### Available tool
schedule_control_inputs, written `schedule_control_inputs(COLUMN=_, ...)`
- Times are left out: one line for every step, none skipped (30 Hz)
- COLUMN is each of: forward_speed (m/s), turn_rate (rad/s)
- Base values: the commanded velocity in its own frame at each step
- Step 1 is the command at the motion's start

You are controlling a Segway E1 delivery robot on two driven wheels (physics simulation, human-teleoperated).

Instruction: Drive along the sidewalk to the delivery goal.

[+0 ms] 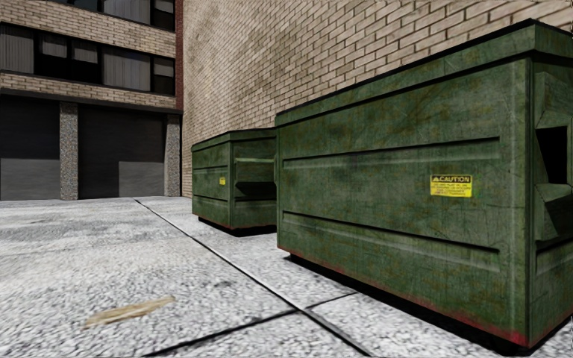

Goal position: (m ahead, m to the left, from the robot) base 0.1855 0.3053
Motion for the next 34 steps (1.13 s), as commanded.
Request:
schedule_control_inputs(forward_speed=0.21, turn_rate=0.0)
schedule_control_inputs(forward_speed=0.15, turn_rate=0.0)
schedule_control_inputs(forward_speed=0.15, turn_rate=0.0)
schedule_control_inputs(forward_speed=0.09, turn_rate=0.0)
schedule_control_inputs(forward_speed=0.0, turn_rate=0.0)
schedule_control_inputs(forward_speed=0.0, turn_rate=0.0)
schedule_control_inputs(forward_speed=0.0, turn_rate=0.0)
schedule_control_inputs(forward_speed=0.0, turn_rate=0.0)
schedule_control_inputs(forward_speed=0.0, turn_rate=0.0)
schedule_control_inputs(forward_speed=0.0, turn_rate=0.0)
schedule_control_inputs(forward_speed=0.0, turn_rate=0.0)
schedule_control_inputs(forward_speed=0.0, turn_rate=0.0)
schedule_control_inputs(forward_speed=0.0, turn_rate=0.0)
schedule_control_inputs(forward_speed=0.0, turn_rate=0.0)
schedule_control_inputs(forward_speed=0.0, turn_rate=0.0)
schedule_control_inputs(forward_speed=0.0, turn_rate=0.0)
schedule_control_inputs(forward_speed=0.0, turn_rate=0.0)
schedule_control_inputs(forward_speed=0.0, turn_rate=0.0)
schedule_control_inputs(forward_speed=0.0, turn_rate=0.0)
schedule_control_inputs(forward_speed=0.0, turn_rate=0.0)
schedule_control_inputs(forward_speed=0.0, turn_rate=0.0)
schedule_control_inputs(forward_speed=0.0, turn_rate=0.0)
schedule_control_inputs(forward_speed=0.0, turn_rate=0.0)
schedule_control_inputs(forward_speed=0.0, turn_rate=0.0)
schedule_control_inputs(forward_speed=0.0, turn_rate=0.0)
schedule_control_inputs(forward_speed=0.0, turn_rate=0.0)
schedule_control_inputs(forward_speed=0.0, turn_rate=0.0)
schedule_control_inputs(forward_speed=0.0, turn_rate=0.0)
schedule_control_inputs(forward_speed=0.0, turn_rate=0.0)
schedule_control_inputs(forward_speed=0.0, turn_rate=0.0)
schedule_control_inputs(forward_speed=0.0, turn_rate=0.0)
schedule_control_inputs(forward_speed=0.0, turn_rate=0.0)
schedule_control_inputs(forward_speed=0.0, turn_rate=0.0)
schedule_control_inputs(forward_speed=0.0, turn_rate=0.0)
